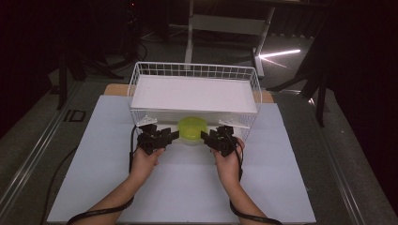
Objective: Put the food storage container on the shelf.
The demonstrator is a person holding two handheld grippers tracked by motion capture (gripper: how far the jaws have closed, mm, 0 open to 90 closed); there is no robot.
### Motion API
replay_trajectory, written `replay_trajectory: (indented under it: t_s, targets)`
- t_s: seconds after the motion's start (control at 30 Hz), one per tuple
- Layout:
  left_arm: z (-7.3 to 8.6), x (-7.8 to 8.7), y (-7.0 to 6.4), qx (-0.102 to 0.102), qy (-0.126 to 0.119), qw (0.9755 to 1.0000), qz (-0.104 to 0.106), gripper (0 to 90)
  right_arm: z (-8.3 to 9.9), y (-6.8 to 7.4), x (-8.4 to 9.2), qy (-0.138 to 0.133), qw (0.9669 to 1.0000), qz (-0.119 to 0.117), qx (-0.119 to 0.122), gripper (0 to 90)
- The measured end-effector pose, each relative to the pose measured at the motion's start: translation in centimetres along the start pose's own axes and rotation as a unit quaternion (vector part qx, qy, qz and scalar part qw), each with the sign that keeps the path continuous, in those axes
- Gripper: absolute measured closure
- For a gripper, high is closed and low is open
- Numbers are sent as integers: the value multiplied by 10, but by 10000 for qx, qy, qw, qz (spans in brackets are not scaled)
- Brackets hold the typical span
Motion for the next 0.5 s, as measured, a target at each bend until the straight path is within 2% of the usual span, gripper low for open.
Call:
replay_trajectory:
  t_s: [0.13, 0.2, 0.23, 0.3, 0.33, 0.4, 0.43, 0.5]
  targets:
    - [7, 9, -8, -242, -13, 9997, -14, 443, 10, 10, 4, -6, 9998, -74, 160, 539]
    - [11, 14, -11, -332, -39, 9994, 16, 379, 14, 15, 5, 33, 9996, -70, 260, 543]
    - [13, 17, -12, -377, -28, 9991, 170, 363, 16, 17, 5, 23, 9995, -68, 292, 559]
    - [16, 23, -13, -403, -41, 9979, 509, 256, 21, 21, 5, 42, 9994, -100, 331, 570]
    - [17, 25, -13, -366, -35, 9976, 586, 248, 24, 23, 4, 57, 9993, -77, 351, 621]
    - [19, 31, -13, -317, -74, 9956, 879, 232, 28, 25, 0, 167, 9990, -4, 415, 673]
    - [20, 34, -14, -359, -54, 9952, 913, 173, 30, 25, -3, 229, 9989, 14, 419, 727]
    - [25, 41, -15, -563, -144, 9959, 697, 140, 33, 27, -8, 376, 9983, 55, 441, 873]
Point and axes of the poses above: each handheld gripper's, and its own axes: x roughly backward along the jaws, z roughly out of its underside, y roughly to its left, the point moved 1 cm from there along -x, roughly forward along the jaws, and after that the axes turned 1 degree about y, right-handed, at the moved point
